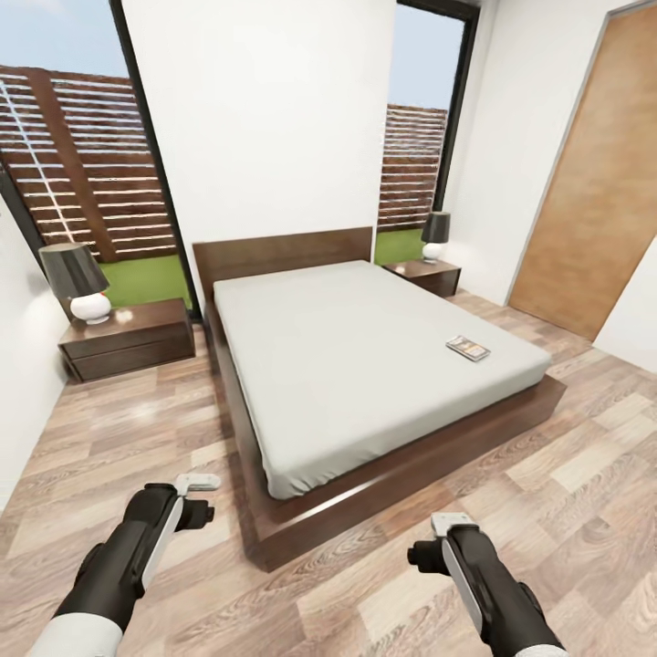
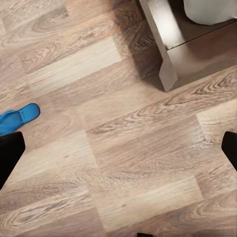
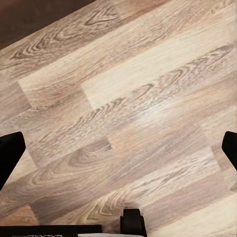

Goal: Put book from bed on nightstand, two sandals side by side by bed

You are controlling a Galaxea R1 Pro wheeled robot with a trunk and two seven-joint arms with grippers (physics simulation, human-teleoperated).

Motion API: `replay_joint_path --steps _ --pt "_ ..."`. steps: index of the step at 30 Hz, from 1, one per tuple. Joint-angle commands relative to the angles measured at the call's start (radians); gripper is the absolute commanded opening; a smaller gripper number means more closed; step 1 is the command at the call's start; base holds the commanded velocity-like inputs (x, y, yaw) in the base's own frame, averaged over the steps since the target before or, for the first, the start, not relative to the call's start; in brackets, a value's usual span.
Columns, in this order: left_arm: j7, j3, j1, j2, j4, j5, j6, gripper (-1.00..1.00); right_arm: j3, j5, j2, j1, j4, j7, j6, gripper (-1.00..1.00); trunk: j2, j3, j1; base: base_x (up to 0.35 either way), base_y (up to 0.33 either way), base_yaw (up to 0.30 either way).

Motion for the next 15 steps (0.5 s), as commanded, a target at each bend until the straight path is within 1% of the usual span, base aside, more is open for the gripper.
replay_joint_path --steps 1,15 --pt "0.002 0.0 -0.003 -0.002 -0.008 0.001 0.004 1.0 0.0 -0.001 0.0 -0.002 -0.017 -0.007 0.007 1.0 -0.001 -0.003 -0.001 -0.297 0.118 0.0" --pt "0.002 0.007 -0.004 -0.005 0.009 0.002 0.002 1.0 0.0 -0.002 -0.001 -0.003 -0.035 -0.008 0.011 1.0 -0.001 -0.025 -0.001 -0.303 0.12 -0.001"
